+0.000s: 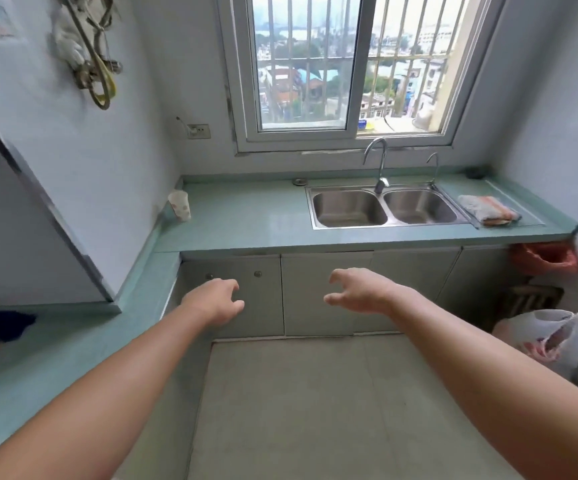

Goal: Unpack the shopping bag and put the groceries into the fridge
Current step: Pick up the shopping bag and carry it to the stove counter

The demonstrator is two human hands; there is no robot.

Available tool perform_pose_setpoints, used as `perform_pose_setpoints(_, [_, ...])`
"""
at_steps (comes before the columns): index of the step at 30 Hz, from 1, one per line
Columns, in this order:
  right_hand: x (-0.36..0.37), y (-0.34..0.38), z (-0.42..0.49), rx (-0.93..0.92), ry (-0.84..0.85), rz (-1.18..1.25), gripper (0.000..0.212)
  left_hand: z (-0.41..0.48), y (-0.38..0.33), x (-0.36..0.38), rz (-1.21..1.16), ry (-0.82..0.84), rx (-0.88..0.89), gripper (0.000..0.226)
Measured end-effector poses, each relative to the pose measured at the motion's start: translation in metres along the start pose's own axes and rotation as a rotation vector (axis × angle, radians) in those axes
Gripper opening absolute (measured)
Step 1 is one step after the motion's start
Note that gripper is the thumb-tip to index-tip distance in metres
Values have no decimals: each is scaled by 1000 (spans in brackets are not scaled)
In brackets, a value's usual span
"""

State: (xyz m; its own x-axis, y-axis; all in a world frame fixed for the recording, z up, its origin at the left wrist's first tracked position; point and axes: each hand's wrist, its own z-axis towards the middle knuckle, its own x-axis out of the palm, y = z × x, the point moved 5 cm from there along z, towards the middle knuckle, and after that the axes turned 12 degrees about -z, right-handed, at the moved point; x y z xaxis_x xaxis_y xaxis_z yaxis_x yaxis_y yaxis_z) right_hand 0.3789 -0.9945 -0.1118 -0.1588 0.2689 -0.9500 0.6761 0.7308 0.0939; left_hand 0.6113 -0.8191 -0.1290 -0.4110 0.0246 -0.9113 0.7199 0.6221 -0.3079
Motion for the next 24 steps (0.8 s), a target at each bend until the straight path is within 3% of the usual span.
perform_pose_setpoints(8, [6, -132, 34, 203, 63, 99, 61, 125, -130, 30, 79, 130, 207, 44])
perform_pose_setpoints(17, [17, -343, 50, 396, 100, 178, 61, 235, -342, 98, 132, 220, 415, 47])
perform_pose_setpoints(24, [20, -494, 21, 557, 121, 247, 61, 274, -512, 152, 124, 280, 573, 48])
